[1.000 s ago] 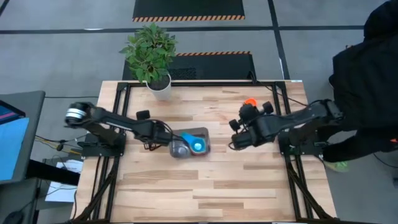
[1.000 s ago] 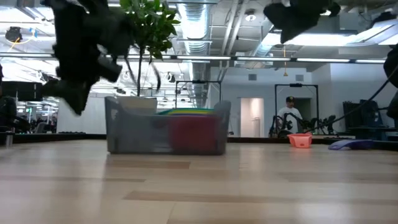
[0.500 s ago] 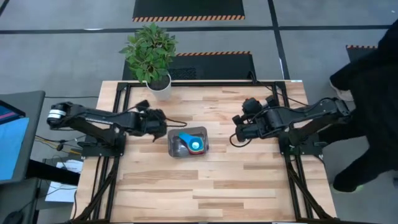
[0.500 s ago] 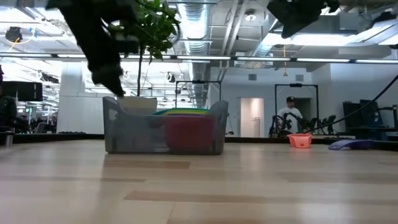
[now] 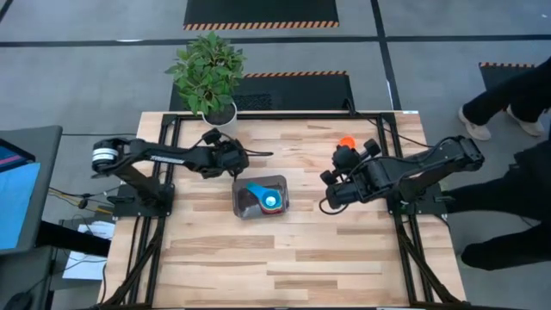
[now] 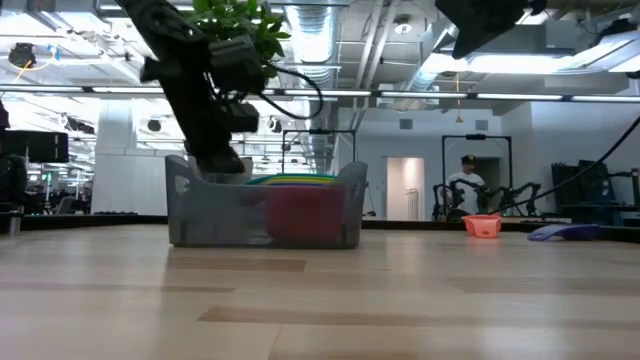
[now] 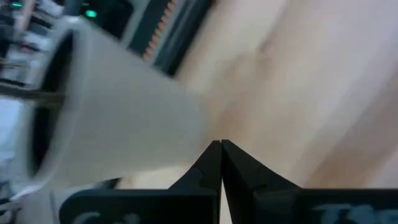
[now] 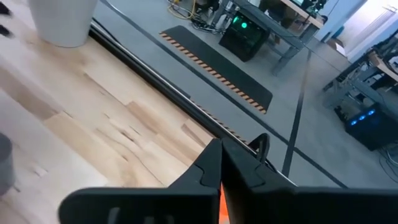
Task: Nest measuring cups in basket
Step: Adjust the black bin
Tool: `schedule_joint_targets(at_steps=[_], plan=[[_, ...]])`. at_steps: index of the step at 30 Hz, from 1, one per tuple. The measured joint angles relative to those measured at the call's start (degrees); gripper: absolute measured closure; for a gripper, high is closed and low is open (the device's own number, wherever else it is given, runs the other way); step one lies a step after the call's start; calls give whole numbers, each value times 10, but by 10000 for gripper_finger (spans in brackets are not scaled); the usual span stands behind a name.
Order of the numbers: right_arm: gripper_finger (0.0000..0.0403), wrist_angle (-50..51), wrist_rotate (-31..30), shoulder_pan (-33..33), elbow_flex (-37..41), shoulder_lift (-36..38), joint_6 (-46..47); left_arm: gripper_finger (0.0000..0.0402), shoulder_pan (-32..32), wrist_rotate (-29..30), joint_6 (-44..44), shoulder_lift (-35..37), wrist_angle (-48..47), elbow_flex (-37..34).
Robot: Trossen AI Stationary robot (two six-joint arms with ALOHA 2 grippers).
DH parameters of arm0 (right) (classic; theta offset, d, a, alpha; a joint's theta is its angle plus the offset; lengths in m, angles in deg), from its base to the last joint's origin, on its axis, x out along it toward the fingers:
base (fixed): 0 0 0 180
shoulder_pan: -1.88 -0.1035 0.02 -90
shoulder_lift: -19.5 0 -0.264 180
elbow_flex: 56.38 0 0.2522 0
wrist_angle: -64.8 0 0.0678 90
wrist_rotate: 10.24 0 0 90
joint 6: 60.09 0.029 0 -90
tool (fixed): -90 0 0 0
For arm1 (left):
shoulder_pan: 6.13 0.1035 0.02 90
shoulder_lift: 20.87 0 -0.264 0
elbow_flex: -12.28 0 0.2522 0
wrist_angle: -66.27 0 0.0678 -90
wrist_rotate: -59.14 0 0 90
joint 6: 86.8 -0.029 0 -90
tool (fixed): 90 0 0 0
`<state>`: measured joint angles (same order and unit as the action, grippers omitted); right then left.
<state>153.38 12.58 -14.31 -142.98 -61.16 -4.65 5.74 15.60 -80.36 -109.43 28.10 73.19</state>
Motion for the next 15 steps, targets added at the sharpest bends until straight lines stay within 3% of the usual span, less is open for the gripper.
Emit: schedule_joint_targets(at_steps=[6,15], plan=[[376,2,-2,-7,0,0,0,401,-13,-59,-13,-70,50,26],[384,2,2,-15,0,0,0,401,-48,-73,-44,-141,50,128]])
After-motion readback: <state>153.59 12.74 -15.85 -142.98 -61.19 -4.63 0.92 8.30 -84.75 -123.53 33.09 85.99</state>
